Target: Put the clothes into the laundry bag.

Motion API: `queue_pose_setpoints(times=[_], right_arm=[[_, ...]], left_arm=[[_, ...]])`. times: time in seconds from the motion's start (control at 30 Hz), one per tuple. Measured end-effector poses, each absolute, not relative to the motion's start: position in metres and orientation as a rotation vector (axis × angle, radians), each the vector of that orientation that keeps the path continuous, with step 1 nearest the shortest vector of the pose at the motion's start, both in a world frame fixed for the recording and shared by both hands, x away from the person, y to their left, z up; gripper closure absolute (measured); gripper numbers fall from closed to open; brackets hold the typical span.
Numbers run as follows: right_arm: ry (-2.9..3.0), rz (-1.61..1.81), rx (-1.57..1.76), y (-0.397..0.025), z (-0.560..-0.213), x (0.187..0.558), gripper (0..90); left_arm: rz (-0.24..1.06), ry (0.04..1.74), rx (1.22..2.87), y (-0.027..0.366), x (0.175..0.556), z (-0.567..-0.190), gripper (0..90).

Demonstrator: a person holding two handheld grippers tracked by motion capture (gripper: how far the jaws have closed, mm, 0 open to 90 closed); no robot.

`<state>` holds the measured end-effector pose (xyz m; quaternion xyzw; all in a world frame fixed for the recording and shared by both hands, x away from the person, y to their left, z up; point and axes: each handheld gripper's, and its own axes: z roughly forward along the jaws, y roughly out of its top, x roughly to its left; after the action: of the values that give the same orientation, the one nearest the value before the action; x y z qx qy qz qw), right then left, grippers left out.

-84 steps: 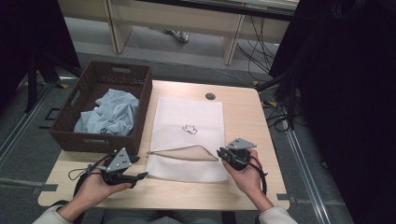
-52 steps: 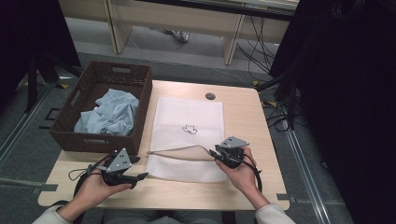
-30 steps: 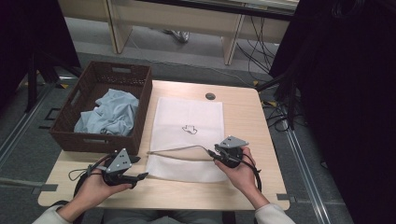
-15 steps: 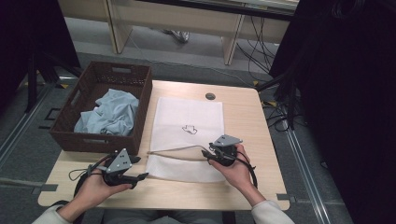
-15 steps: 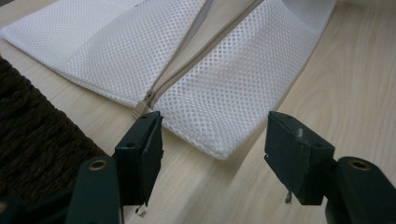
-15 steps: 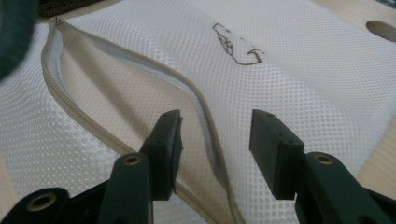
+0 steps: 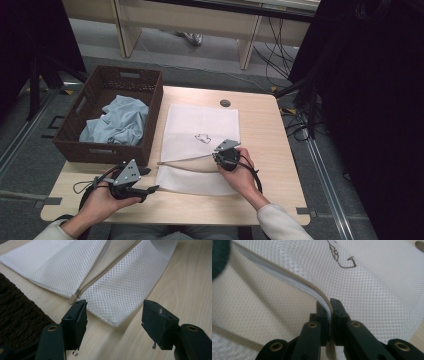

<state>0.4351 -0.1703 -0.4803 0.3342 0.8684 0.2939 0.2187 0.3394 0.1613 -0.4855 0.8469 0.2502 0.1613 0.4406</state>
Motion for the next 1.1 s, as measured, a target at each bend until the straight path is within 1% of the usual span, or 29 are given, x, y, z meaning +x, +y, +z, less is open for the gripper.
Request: queue_pose_setpoints(times=[0.03,0.2,0.37,0.53,0.7,0.77,0.9,1.1], right_arm=[[2.397,0.817,0.936,-0.169,-0.478,0.435,86.9],[2.362,0.865,0.950,-0.164,-0.468,0.434,87.1],[2.322,0.925,0.977,-0.159,-0.454,0.433,87.1],[2.282,0.954,0.969,-0.154,-0.447,0.437,87.0],[2.257,0.976,0.960,-0.151,-0.442,0.439,87.0],[2.279,0.968,0.953,-0.152,-0.439,0.438,87.0],[2.261,0.990,0.997,-0.150,-0.437,0.436,87.0],[2.238,1.009,0.972,-0.151,-0.434,0.438,87.0]], left_arm=[[0.417,0.622,2.107,0.162,0.339,-0.485,36.1],[0.418,0.625,2.083,0.162,0.339,-0.484,36.0],[0.467,0.625,2.010,0.164,0.337,-0.472,34.9],[0.506,0.609,1.933,0.166,0.336,-0.454,34.7],[0.530,0.631,1.877,0.174,0.337,-0.431,35.0],[0.574,0.626,1.861,0.179,0.341,-0.421,35.0],[0.619,0.650,1.842,0.188,0.352,-0.403,34.3],[0.672,0.719,1.833,0.204,0.377,-0.380,33.1]])
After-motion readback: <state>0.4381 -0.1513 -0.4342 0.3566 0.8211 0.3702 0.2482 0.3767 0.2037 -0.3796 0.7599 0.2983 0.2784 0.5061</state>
